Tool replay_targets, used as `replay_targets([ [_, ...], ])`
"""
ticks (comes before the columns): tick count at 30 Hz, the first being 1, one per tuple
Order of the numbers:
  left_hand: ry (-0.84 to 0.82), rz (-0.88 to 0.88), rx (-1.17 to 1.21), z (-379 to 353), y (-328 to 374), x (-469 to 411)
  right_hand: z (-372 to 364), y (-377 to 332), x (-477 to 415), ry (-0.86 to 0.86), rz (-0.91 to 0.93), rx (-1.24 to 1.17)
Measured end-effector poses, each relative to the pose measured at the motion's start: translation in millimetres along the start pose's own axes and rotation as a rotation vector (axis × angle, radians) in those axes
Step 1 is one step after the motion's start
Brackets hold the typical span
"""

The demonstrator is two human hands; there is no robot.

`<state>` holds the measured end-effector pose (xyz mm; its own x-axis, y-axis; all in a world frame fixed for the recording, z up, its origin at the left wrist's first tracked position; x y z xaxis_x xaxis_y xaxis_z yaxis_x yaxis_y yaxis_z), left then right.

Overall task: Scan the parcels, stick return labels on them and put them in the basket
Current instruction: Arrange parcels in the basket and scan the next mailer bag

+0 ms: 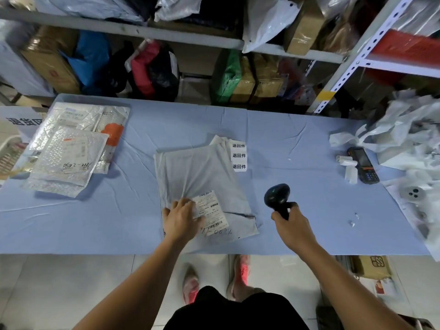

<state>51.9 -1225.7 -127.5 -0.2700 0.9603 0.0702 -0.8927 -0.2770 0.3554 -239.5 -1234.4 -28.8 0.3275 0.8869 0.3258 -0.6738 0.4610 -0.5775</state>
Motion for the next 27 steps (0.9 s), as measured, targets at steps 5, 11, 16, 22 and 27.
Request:
replay_targets([
  [5, 0.072, 0.125, 0.166, 5, 31, -33, -9, 24, -73, 0.017, 0.039, 0.129],
  [11, 0.074, 0.211, 0.502, 11, 109, -104, -18, 33, -145, 0.027, 0.188, 0.404],
  [16, 0.088, 0.43, 0.605, -5, 156, -181, -18, 32, -177, 0.016, 0.265, 0.49],
  [22, 0.109, 0.649, 0.565, -32, 159, -218, -16, 35, -190, -0.148, 0.252, 0.476],
  [27, 0.135, 0.623, 0.76, -28, 167, -211, -1, 19, -201, -0.16, 0.105, 0.103],
])
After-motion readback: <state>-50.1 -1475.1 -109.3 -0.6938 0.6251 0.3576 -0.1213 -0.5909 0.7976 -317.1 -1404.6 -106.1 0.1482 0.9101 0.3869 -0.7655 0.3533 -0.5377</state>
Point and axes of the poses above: each hand's wrist, its own x-axis away from the middle knuckle, its own z-axis out of the back of the hand, y = z × x, the point moved 5 cm from there along -x, towards the middle knuckle, and after that the axes turned 11 degrees about y, right-handed, at the moved point
